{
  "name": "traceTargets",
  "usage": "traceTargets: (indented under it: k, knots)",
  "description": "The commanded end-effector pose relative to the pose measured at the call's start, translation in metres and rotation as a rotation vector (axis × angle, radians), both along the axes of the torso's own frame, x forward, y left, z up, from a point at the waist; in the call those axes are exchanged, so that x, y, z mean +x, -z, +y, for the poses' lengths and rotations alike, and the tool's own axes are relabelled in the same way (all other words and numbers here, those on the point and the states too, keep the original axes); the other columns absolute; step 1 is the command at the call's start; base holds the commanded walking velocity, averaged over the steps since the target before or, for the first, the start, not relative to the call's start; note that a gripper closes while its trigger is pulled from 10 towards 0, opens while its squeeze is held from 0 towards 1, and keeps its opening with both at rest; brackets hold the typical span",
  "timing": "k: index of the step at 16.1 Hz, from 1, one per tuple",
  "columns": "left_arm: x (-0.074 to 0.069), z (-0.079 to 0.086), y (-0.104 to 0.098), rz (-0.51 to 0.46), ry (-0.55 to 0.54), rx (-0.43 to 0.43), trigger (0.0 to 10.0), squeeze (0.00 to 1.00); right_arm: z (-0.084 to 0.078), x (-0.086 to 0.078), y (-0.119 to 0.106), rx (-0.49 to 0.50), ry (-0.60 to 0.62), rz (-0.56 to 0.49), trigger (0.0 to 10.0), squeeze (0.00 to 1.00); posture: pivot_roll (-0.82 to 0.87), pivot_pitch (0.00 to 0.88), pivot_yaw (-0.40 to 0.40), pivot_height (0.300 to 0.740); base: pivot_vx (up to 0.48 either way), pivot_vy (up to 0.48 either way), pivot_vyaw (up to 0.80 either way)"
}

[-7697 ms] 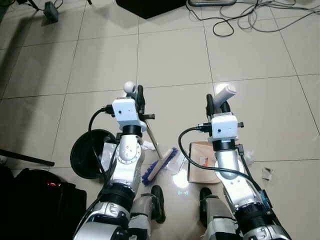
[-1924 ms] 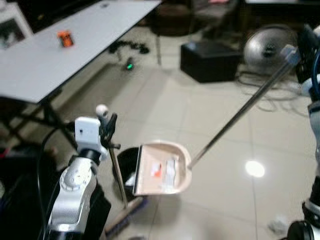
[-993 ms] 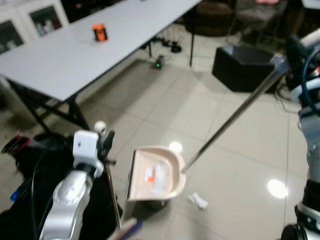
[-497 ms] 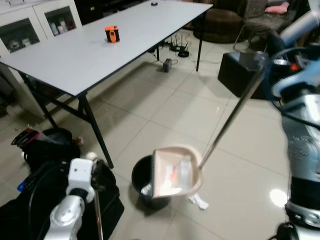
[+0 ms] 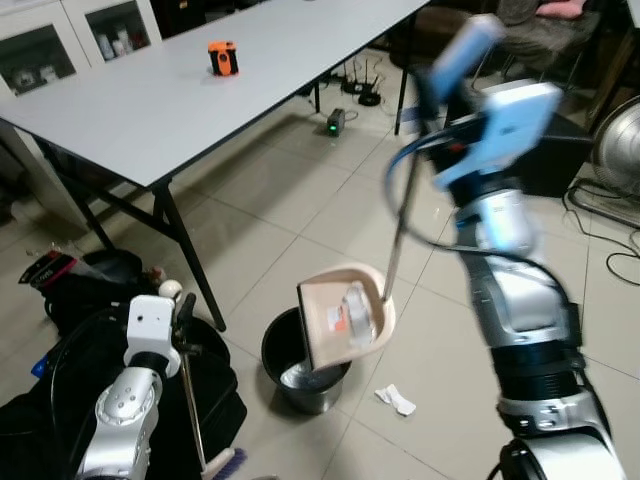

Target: Sweep floor

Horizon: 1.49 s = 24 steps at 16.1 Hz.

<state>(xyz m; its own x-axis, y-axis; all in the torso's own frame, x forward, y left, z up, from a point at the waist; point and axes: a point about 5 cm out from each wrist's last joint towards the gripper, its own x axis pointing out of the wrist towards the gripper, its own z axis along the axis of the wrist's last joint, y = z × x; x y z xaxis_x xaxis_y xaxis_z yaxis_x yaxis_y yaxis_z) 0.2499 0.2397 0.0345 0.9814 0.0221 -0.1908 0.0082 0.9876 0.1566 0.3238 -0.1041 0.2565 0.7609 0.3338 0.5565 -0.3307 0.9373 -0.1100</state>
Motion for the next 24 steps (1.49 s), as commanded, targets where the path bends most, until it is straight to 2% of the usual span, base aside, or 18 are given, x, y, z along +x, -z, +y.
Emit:
traceTargets:
  k: [1,4,8,12,15,17,19,22,24]
  knots:
    - [0.002,0.007,-0.004,-0.023,-0.009,0.033,10.0,0.0,0.018,-0.005,-0.014,-0.034,-0.055,-0.125,10.0,0.0,0.08,0.0,0.07,0.74,0.0,0.0,0.0]
    - [0.003,0.006,-0.006,-0.04,-0.006,0.035,10.0,0.0,0.032,-0.009,-0.01,-0.061,-0.089,-0.161,10.0,0.0,0.08,0.0,0.069,0.74,0.0,0.0,0.0]
    - [0.004,0.0,-0.013,-0.065,0.007,0.039,10.0,0.0,0.063,-0.027,0.002,-0.209,-0.214,-0.241,10.0,0.0,0.08,0.0,0.072,0.74,0.0,0.0,0.0]
    - [0.006,-0.008,-0.028,-0.097,0.027,0.045,10.0,0.0,0.08,-0.039,0.01,-0.306,-0.316,-0.274,10.0,0.0,0.08,0.0,0.078,0.74,0.0,0.0,0.0]
    - [0.009,-0.018,-0.043,-0.123,0.042,0.043,10.0,0.0,0.083,-0.039,0.011,-0.284,-0.326,-0.259,10.0,0.0,0.07,0.0,0.084,0.74,0.0,0.0,0.0]
    - [0.011,-0.022,-0.049,-0.128,0.046,0.043,10.0,0.0,0.084,-0.038,0.011,-0.205,-0.339,-0.208,10.0,0.0,0.07,0.0,0.088,0.74,0.0,0.0,0.0]
    - [0.011,-0.023,-0.051,-0.125,0.048,0.045,10.0,0.0,0.087,-0.04,0.015,-0.3,-0.349,-0.233,10.0,0.0,0.07,0.0,0.089,0.74,0.0,0.0,0.0]
    - [0.011,-0.025,-0.055,-0.119,0.053,0.05,10.0,0.0,0.087,-0.039,0.016,-0.261,-0.362,-0.198,10.0,0.0,0.07,0.0,0.092,0.74,0.0,0.0,0.0]
    - [0.012,-0.028,-0.058,-0.116,0.066,0.053,10.0,0.0,0.085,-0.039,0.021,-0.387,-0.369,-0.207,10.0,0.0,0.07,0.0,0.095,0.74,0.0,0.0,0.0]
